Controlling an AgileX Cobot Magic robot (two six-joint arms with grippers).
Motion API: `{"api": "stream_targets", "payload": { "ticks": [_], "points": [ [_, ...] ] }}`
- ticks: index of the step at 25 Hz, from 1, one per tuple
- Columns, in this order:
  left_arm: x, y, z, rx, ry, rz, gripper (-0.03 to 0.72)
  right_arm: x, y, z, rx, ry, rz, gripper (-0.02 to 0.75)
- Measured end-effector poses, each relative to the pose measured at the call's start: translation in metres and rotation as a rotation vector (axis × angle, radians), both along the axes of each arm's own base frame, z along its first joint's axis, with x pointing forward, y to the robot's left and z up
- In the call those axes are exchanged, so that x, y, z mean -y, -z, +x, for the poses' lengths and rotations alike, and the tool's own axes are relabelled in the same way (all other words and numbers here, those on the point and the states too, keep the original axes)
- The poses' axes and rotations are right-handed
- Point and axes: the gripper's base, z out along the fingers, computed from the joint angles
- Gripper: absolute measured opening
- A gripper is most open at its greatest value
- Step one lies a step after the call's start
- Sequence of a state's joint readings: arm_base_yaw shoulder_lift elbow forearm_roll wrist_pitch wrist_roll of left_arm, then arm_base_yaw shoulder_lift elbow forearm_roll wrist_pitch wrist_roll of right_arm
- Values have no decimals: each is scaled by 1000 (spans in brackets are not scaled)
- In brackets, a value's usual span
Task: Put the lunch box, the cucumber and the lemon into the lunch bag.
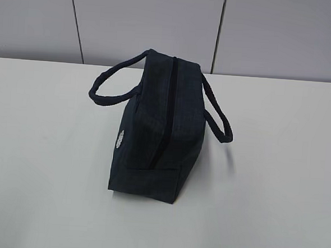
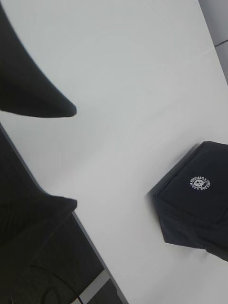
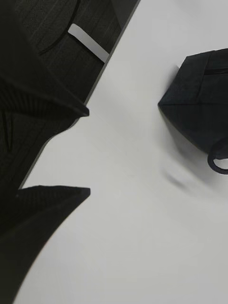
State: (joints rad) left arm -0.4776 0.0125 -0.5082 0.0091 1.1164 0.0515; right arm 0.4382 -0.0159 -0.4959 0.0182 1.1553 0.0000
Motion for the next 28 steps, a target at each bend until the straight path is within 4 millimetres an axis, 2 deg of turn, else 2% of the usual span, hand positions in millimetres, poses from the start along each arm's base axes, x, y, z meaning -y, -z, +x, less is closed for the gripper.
{"api": "stream_targets", "payload": {
  "ticks": [18, 22, 28],
  "points": [
    [0, 0, 0, 3, -4, 0, 323, 0, 0, 0, 3, 0, 2, 349],
    [0, 0, 0, 4, -65, 0, 322, -1, 0, 0, 3, 56, 2, 349],
    [1, 0, -1, 4, -247, 0, 322, -2, 0, 0, 4, 214, 1, 349]
  ]
}}
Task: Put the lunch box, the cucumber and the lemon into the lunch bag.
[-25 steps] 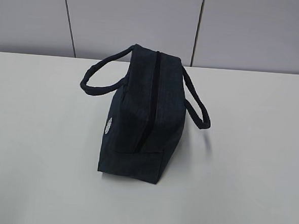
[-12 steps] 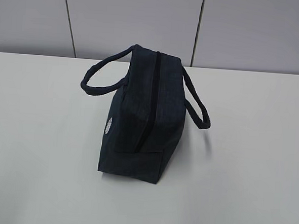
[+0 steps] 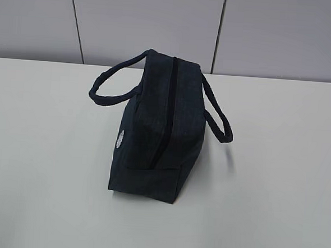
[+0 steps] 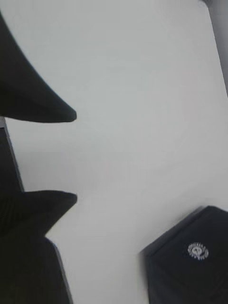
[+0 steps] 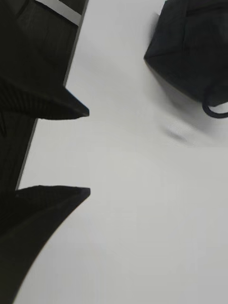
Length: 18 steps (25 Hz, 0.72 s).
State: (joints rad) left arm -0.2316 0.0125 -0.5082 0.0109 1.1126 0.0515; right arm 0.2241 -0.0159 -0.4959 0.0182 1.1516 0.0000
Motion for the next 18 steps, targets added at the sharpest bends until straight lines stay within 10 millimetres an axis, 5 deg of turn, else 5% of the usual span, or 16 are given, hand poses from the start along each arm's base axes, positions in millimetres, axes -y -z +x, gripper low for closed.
{"api": "stream_targets", "payload": {
  "ticks": [10, 18],
  "points": [
    [1, 0, 0, 0, -212, 0, 322, -3, 0, 0, 1, 268, 0, 349],
    [1, 0, 0, 0, -221, 0, 322, -3, 0, 0, 1, 282, -2, 349]
  ]
}}
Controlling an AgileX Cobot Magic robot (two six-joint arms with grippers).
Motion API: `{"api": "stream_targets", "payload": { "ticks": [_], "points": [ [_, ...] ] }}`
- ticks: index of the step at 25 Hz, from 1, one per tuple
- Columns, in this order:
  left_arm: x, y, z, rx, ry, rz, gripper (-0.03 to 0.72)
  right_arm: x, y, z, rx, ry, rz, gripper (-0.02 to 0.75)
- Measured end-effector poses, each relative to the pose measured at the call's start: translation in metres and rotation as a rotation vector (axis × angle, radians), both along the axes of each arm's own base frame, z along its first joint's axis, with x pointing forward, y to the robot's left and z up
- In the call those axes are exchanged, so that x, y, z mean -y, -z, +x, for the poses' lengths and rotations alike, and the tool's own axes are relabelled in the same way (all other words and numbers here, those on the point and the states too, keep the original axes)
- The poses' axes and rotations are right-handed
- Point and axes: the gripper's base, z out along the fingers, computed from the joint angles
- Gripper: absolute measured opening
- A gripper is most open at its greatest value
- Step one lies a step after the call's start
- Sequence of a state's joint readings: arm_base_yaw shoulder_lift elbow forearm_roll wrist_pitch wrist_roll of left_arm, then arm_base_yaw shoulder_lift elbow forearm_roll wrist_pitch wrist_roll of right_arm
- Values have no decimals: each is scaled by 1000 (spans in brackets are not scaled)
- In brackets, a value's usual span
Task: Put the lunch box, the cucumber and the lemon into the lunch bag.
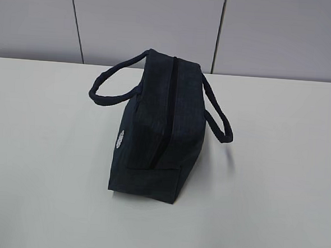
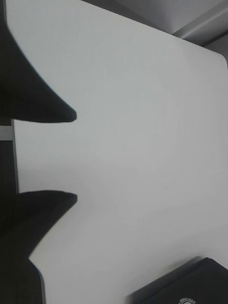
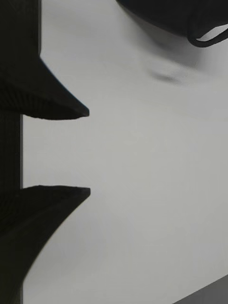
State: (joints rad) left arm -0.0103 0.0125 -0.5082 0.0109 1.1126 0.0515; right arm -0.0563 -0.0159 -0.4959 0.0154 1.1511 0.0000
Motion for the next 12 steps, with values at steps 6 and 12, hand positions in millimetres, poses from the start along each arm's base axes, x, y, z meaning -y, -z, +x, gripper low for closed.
{"api": "stream_targets", "payload": {
  "ticks": [6, 12],
  "points": [
    [0, 0, 0, 0, 0, 0, 322, 0, 0, 0, 0, 0, 0, 349],
    [0, 0, 0, 0, 0, 0, 322, 0, 0, 0, 0, 0, 0, 349]
  ]
}}
